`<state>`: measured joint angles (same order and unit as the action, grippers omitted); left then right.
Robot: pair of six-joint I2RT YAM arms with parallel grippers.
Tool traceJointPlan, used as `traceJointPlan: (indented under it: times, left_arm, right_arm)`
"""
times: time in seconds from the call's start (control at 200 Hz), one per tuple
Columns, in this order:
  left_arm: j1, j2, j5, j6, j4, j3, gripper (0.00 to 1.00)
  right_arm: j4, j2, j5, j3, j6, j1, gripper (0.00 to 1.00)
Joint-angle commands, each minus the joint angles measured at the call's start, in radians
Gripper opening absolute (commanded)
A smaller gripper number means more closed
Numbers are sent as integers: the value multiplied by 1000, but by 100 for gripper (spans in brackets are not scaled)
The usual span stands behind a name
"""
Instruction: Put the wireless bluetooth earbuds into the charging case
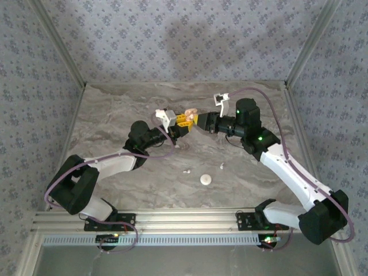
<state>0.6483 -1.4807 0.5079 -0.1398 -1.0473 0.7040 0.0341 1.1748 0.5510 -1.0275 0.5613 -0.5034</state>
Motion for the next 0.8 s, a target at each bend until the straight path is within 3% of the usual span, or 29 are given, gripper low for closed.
traceJointPlan:
  times: [0.0, 0.794]
  left_arm:
    - [5, 21, 3, 8, -20, -8, 11]
    - [5, 29, 7, 14, -11, -4, 11]
  right_arm:
    - [-30, 9, 27, -45, 7, 6, 28]
    - [-60, 51, 47, -57, 12, 11, 22]
